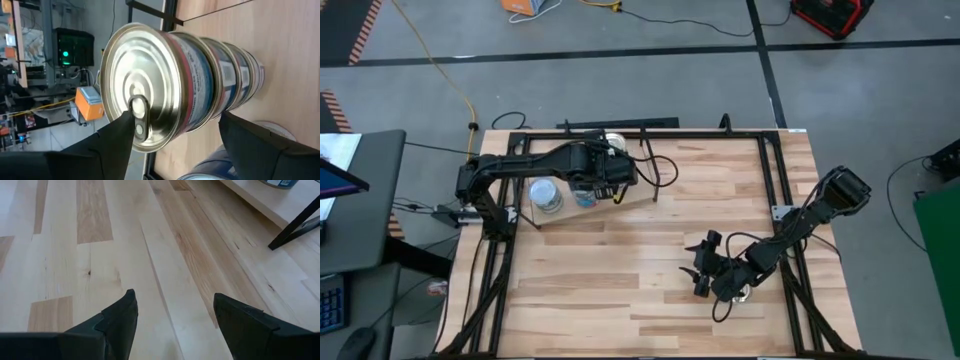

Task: Stack canned seafood by type on shelf
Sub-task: Stack the blue pink tuna can on top of the blue pink tuna can on the shelf

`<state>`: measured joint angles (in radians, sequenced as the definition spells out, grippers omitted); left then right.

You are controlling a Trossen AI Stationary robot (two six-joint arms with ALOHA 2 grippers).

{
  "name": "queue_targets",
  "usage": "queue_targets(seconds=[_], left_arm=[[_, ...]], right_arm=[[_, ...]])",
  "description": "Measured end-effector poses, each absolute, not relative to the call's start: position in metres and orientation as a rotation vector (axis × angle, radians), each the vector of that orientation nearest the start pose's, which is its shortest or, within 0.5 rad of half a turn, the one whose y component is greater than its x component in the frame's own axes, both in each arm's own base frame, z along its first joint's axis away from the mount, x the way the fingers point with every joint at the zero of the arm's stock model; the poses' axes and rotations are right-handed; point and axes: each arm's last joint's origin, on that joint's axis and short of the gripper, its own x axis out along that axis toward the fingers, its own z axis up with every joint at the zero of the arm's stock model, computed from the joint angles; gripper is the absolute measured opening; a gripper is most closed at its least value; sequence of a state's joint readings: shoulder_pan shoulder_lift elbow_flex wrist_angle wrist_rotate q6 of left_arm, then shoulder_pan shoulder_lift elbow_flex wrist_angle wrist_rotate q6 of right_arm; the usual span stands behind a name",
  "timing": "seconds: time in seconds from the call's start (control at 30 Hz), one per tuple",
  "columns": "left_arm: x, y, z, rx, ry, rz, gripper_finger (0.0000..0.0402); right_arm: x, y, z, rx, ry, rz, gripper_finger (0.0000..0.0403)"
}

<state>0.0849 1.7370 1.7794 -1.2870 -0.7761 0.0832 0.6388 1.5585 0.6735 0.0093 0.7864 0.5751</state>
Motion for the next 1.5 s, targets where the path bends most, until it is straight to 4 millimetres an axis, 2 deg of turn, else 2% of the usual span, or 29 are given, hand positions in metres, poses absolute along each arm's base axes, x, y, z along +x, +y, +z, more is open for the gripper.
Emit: queue_targets(seconds=[0.2, 0.43, 0.6, 0.8, 0.9, 1.13, 1.23, 1.4, 1.5], left_arm=[[0.331, 0.046, 0.350, 0.499, 1.243, 0.679, 0.0279], [0.333, 0.023, 0.361, 0.654, 1.208, 0.634, 0.0279], [0.336, -0.015, 0.361, 0.763, 1.150, 0.547, 0.0279], [0.335, -0.080, 0.334, 0.874, 1.045, 0.429, 0.0279], [0.332, -0.110, 0.312, 0.844, 0.995, 0.322, 0.0279], [0.318, -0.161, 0.268, 0.692, 0.897, 0.143, 0.0279], [0.312, -0.176, 0.256, 0.618, 0.859, 0.118, 0.0279], [0.301, -0.191, 0.238, 0.491, 0.842, 0.073, 0.0279], [0.295, -0.196, 0.228, 0.461, 0.842, 0.070, 0.0279]], right_arm=[[0.233, 0.148, 0.148, -0.017, 0.585, -0.315, 0.0285], [0.233, 0.148, 0.148, -0.018, 0.586, -0.315, 0.0285], [0.227, 0.144, 0.163, -0.003, 0.591, -0.285, 0.0285], [0.213, 0.134, 0.202, 0.119, 0.662, -0.297, 0.0285], [0.211, 0.135, 0.215, 0.123, 0.799, -0.298, 0.0285], [0.217, 0.144, 0.231, 0.121, 1.293, -0.269, 0.0285], [0.215, 0.149, 0.232, 0.132, 1.484, -0.283, 0.0285], [0.205, 0.157, 0.216, 0.140, 1.777, -0.280, 0.0285], [0.200, 0.162, 0.210, 0.150, 1.892, -0.277, 0.0285]])
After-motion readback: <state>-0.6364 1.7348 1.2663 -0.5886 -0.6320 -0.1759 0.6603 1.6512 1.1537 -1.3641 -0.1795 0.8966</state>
